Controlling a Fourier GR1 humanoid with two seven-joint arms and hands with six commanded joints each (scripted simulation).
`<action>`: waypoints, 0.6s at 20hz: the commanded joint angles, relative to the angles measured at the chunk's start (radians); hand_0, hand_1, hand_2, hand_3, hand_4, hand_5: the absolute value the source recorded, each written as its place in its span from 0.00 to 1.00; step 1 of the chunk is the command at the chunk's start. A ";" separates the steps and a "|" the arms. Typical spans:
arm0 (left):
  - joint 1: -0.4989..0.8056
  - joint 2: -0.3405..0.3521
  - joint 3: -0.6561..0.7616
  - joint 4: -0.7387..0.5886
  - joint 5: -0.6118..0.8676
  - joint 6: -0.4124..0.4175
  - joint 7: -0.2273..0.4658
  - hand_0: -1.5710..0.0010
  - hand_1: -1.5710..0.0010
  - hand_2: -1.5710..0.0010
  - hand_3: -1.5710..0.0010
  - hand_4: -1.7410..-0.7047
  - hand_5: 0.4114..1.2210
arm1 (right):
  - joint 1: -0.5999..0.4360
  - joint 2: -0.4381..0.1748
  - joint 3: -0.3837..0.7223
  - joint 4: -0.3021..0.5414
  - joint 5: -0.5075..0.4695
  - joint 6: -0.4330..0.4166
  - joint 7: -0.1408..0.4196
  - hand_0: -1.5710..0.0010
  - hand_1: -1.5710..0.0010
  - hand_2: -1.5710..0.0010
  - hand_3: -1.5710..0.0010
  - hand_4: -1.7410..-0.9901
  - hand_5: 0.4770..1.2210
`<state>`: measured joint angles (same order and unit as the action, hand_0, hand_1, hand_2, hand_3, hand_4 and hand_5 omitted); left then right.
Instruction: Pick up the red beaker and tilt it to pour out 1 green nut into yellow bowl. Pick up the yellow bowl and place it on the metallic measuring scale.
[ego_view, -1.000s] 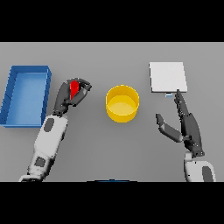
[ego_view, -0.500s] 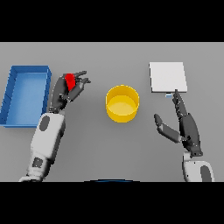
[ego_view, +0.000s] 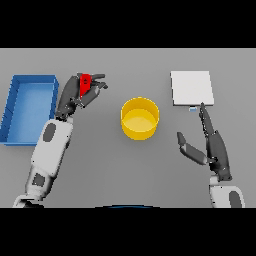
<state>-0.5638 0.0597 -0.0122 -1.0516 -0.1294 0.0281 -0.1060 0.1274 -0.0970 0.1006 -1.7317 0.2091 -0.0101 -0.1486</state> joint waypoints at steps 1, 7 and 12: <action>-0.009 0.017 -0.019 -0.003 -0.026 0.002 0.009 0.01 0.01 0.01 0.01 0.01 0.90 | 0.001 -0.004 0.000 0.001 0.002 0.003 0.000 1.00 1.00 1.00 1.00 0.70 0.25; -0.089 0.124 -0.195 -0.018 -0.213 -0.037 0.124 0.00 0.00 0.00 0.00 0.00 0.88 | 0.000 -0.008 -0.004 -0.013 -0.008 0.010 0.032 1.00 1.00 1.00 1.00 0.74 0.25; -0.181 0.174 -0.357 -0.018 -0.369 -0.094 0.198 0.00 0.00 0.00 0.00 0.00 0.91 | -0.003 -0.002 0.002 -0.003 -0.014 0.021 0.040 1.00 1.00 1.00 1.00 0.74 0.26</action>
<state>-0.7450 0.2334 -0.3687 -1.0700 -0.4969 -0.0657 0.0917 0.1252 -0.0987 0.1031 -1.7350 0.1947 0.0110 -0.1090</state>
